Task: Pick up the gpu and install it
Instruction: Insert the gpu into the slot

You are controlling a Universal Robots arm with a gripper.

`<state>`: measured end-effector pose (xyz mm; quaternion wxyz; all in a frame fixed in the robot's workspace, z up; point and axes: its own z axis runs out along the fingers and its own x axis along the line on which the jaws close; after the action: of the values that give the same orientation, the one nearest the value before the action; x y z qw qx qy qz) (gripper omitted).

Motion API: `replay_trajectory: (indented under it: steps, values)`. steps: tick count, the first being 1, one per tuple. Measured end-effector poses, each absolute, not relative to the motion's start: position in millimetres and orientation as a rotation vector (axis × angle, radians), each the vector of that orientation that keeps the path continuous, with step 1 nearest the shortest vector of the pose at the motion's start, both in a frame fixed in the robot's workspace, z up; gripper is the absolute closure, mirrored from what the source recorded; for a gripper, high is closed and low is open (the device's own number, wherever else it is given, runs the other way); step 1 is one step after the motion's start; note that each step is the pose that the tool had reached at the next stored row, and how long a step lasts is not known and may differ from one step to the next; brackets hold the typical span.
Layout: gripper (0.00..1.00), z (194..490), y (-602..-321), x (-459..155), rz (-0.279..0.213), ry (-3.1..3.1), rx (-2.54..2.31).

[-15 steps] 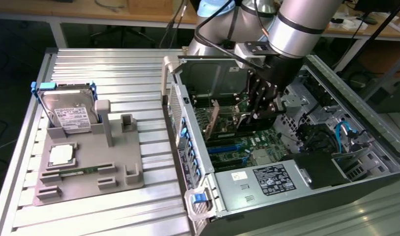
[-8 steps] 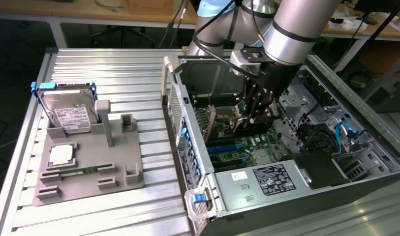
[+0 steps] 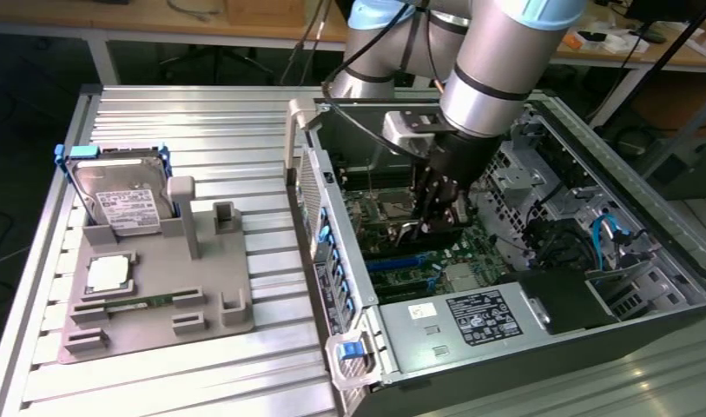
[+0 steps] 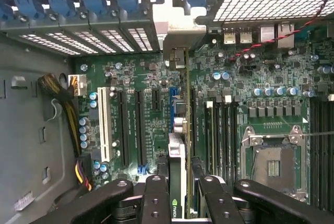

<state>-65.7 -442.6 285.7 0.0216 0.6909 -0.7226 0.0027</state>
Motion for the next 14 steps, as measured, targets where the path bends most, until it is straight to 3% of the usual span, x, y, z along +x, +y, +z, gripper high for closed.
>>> replay_trajectory:
  steps: [14]
  values:
    - [0.73, 284.1, -455.1, -73.7, 0.008, -2.239, 2.141]
